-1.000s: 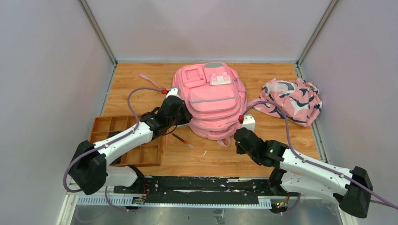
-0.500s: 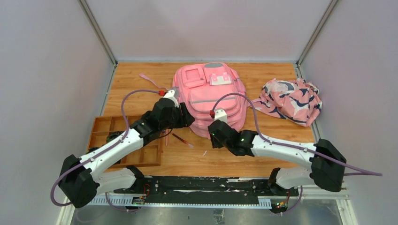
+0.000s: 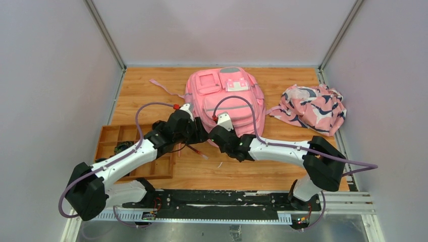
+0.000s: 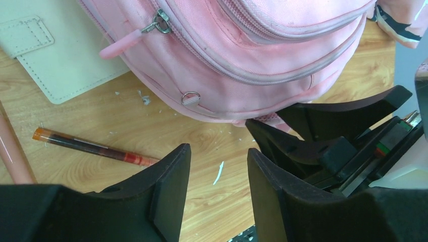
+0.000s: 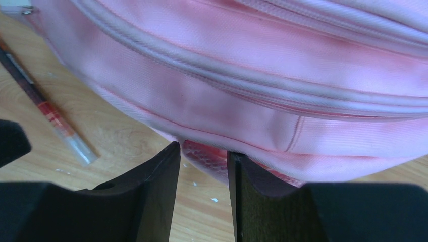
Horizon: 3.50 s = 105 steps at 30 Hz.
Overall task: Pack the student bag
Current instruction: Zip the student bag at the center of the board.
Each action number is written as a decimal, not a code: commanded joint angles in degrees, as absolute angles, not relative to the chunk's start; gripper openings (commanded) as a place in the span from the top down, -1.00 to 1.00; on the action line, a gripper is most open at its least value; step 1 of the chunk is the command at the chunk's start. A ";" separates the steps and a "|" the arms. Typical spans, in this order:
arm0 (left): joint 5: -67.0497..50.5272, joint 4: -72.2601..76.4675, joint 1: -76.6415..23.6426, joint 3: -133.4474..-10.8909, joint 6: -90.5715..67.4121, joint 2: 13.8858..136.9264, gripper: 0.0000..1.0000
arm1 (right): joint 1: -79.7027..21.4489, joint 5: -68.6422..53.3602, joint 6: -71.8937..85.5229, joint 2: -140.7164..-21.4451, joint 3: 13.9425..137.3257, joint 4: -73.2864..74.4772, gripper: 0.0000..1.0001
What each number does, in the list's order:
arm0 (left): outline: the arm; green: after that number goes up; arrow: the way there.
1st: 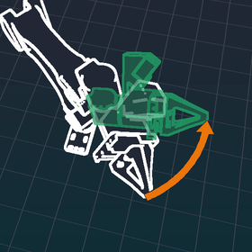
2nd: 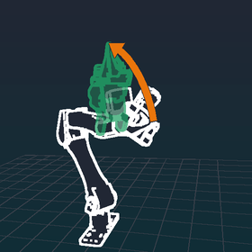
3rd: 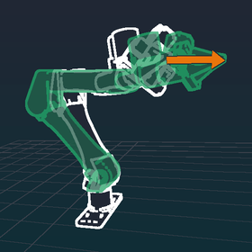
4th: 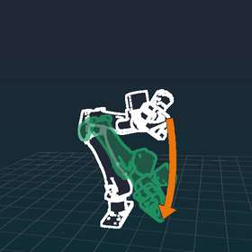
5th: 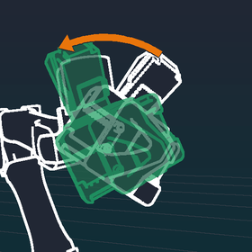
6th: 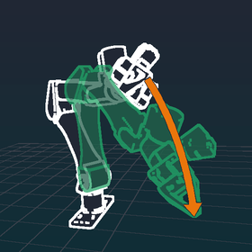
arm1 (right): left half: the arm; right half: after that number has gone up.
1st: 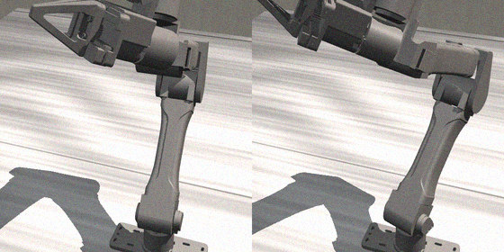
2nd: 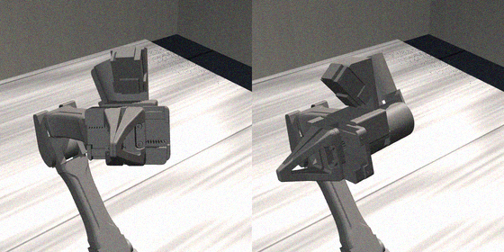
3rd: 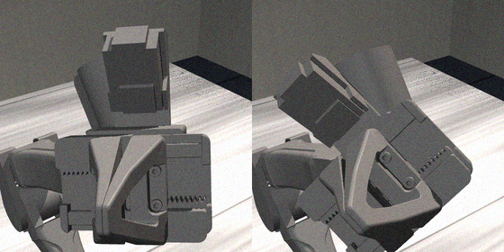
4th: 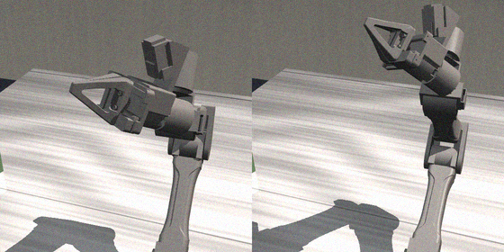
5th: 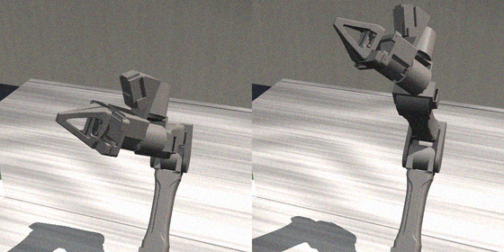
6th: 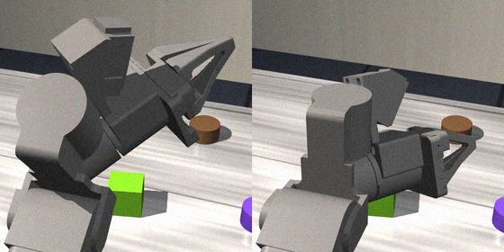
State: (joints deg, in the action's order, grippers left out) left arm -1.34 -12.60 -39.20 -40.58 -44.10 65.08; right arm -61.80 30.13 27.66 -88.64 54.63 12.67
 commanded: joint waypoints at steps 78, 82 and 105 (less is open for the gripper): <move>0.35 -13.10 -46.74 -54.02 -8.15 71.05 -0.30 | -22.32 -34.24 13.35 -65.52 36.43 4.16 -0.27; -1.75 -13.69 -49.37 -57.33 -4.41 75.78 -0.32 | -21.25 -38.86 15.16 -71.57 36.19 0.65 -0.29; -1.65 -11.83 -49.39 -59.16 -3.52 82.02 -0.29 | -19.07 -42.10 20.51 -76.70 33.15 -9.84 0.25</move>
